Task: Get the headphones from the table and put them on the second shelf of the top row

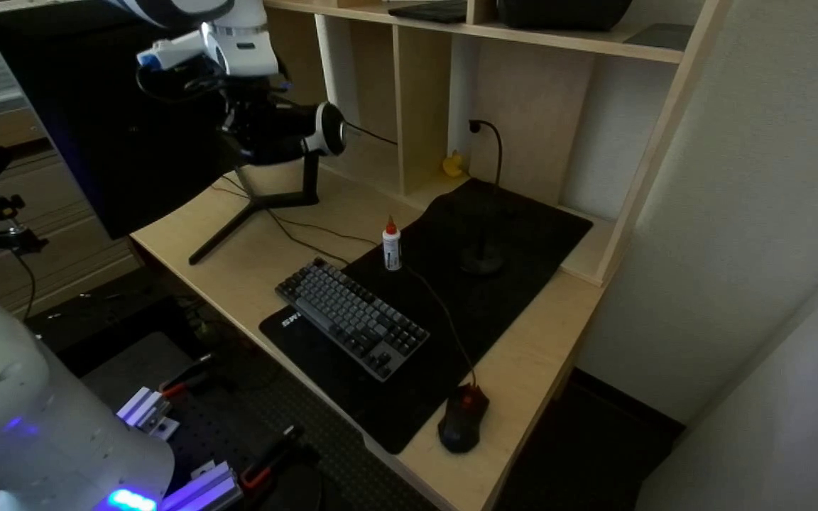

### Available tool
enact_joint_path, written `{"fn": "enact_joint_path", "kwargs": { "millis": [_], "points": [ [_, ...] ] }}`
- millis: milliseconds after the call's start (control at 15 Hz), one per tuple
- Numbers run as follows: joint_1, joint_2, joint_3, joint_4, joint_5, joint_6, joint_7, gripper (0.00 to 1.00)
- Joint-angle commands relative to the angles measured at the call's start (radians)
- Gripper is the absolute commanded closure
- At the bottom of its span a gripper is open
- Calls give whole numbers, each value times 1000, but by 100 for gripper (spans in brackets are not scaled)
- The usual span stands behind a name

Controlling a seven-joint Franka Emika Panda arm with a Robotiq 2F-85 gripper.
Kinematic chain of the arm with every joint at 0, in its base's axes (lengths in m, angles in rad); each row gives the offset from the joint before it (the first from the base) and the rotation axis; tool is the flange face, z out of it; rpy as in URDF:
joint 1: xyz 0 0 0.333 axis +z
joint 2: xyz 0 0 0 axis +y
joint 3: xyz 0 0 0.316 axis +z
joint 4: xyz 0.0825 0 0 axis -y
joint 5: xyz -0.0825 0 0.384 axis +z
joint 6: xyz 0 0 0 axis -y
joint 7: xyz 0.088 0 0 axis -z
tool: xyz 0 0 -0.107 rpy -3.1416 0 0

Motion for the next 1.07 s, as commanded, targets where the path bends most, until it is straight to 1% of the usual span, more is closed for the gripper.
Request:
{"fn": "enact_joint_path", "kwargs": {
  "millis": [0, 67, 133, 200, 333, 400, 533, 667, 733, 800, 867, 1000],
  "points": [
    [-27, -37, 22, 163, 85, -30, 83, 96],
    [-31, -33, 30, 215, 93, -17, 124, 96],
    [-28, -38, 28, 123, 68, -7, 74, 84],
    [-28, -44, 30, 164, 74, -8, 100, 84],
    [-27, -46, 32, 198, 77, -10, 120, 84],
    [-24, -31, 33, 183, 72, -33, 111, 96],
    [-29, 19, 45, 224, 79, 4, 143, 96],
    [-29, 78, 45, 331, 104, 21, 189, 96],
    [-25, 108, 41, 407, 126, 15, 221, 96],
    [-24, 124, 43, 446, 139, 36, 258, 96],
    [-21, 155, 43, 509, 154, 36, 300, 96],
    [-19, 221, 49, 634, 133, 6, 379, 96]
  ]
}}
